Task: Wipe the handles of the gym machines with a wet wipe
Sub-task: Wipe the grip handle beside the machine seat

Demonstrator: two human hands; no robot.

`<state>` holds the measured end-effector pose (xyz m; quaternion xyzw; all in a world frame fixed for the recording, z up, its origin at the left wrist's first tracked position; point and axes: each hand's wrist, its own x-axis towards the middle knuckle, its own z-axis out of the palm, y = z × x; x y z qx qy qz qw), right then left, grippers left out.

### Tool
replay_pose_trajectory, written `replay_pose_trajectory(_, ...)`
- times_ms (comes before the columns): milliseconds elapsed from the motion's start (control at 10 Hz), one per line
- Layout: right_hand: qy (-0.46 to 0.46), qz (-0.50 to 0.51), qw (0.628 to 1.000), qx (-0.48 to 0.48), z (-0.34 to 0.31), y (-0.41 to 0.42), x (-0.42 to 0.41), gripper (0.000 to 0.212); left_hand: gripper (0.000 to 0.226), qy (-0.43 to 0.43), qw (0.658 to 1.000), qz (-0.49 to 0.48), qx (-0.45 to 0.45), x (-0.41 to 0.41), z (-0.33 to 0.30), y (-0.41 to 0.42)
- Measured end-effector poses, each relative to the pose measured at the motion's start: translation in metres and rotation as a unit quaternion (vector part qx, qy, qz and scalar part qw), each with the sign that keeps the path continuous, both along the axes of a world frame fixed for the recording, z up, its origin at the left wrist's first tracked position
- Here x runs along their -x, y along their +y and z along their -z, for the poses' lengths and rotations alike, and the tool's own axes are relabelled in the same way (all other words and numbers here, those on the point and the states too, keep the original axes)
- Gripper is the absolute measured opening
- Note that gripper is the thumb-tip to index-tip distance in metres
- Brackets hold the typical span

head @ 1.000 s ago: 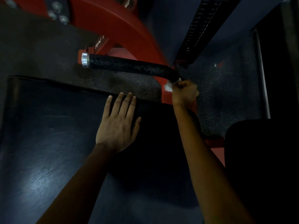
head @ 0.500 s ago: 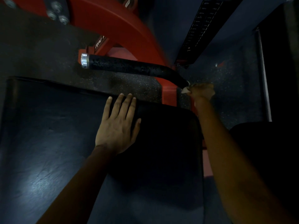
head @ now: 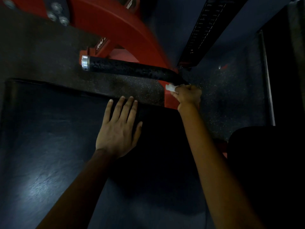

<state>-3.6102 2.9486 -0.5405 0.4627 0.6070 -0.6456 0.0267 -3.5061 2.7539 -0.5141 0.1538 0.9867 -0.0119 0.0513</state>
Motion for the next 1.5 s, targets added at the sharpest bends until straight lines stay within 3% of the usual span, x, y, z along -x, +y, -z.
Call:
replay_pose_trajectory(200,0.090,0.017,0.995,0.033,-0.003,-0.021,-0.004,0.022,0.063,-0.010,1.000,0.011,0.023,0.001,0.000,0.003)
replay_pose_trajectory(400,0.182,-0.058,0.970,-0.152,-0.018,-0.019,-0.015,0.020,0.063,-0.010,0.999,0.021,0.025,0.000,0.002,0.002)
replay_pose_trajectory(500,0.219,-0.109,0.931,-0.272,-0.025,-0.012,-0.015,0.018,0.064,-0.005,1.000,0.014,0.001,0.000,-0.007,-0.015)
replay_pose_trajectory(600,0.235,-0.148,0.915,-0.291,-0.031,-0.022,-0.013,0.019,0.064,0.010,1.000,-0.025,-0.006,-0.005,-0.017,-0.046)
replay_pose_trajectory(700,0.286,-0.235,0.863,-0.344,-0.048,-0.066,-0.009,0.022,0.067,0.034,0.997,-0.065,0.006,-0.013,-0.032,-0.091)
replay_pose_trajectory(800,0.345,-0.303,0.822,-0.338,-0.056,-0.103,-0.005,0.026,0.069,0.036,0.995,-0.089,0.011,-0.015,-0.035,-0.099)
replay_pose_trajectory(900,0.418,-0.371,0.745,-0.364,-0.054,-0.149,-0.001,0.026,0.068,0.040,0.994,-0.098,0.013,-0.014,-0.032,-0.098)
replay_pose_trajectory(1200,0.397,-0.400,0.635,-0.528,-0.038,-0.167,0.007,0.035,0.062,0.031,0.998,-0.042,0.018,-0.015,-0.028,-0.102)
replay_pose_trajectory(1400,0.355,-0.386,0.640,-0.562,-0.043,-0.149,0.008,0.026,0.061,0.035,0.998,-0.047,0.011,-0.014,-0.028,-0.103)
replay_pose_trajectory(1500,0.336,-0.381,0.669,-0.543,-0.040,-0.129,0.008,0.015,0.061,0.035,0.998,-0.044,0.003,-0.014,-0.029,-0.103)
